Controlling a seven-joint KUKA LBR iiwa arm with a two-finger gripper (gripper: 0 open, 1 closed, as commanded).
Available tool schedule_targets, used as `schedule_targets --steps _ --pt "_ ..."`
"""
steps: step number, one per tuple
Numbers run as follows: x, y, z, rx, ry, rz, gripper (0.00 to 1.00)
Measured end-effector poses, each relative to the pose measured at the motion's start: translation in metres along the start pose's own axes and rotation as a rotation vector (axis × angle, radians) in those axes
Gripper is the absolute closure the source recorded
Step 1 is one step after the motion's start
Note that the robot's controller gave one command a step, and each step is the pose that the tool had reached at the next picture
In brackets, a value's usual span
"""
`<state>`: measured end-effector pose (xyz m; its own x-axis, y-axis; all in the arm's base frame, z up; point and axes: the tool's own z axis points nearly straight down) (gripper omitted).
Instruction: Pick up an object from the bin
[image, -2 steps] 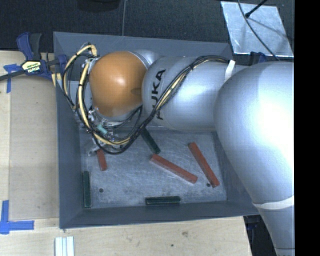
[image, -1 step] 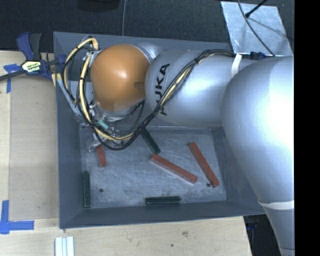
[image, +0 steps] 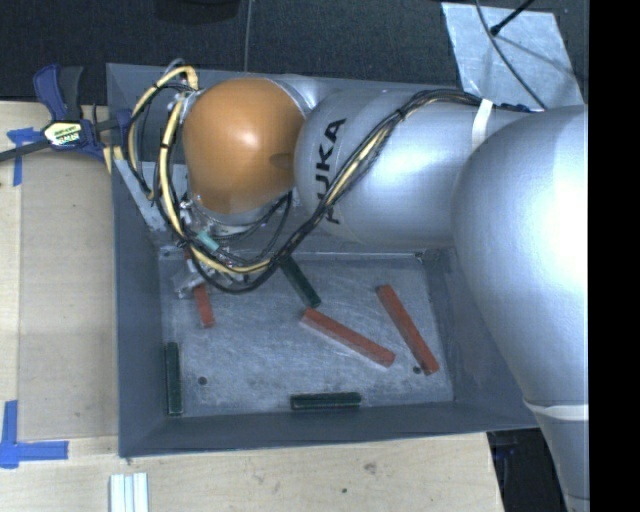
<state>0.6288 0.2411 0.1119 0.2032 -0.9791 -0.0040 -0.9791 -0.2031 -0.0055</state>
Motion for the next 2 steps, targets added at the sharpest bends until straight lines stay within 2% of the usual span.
schedule_targets --steps 2 --pt "0.0007 -0.0021 -0.0096 0.001 -0.001 0.010 1.00"
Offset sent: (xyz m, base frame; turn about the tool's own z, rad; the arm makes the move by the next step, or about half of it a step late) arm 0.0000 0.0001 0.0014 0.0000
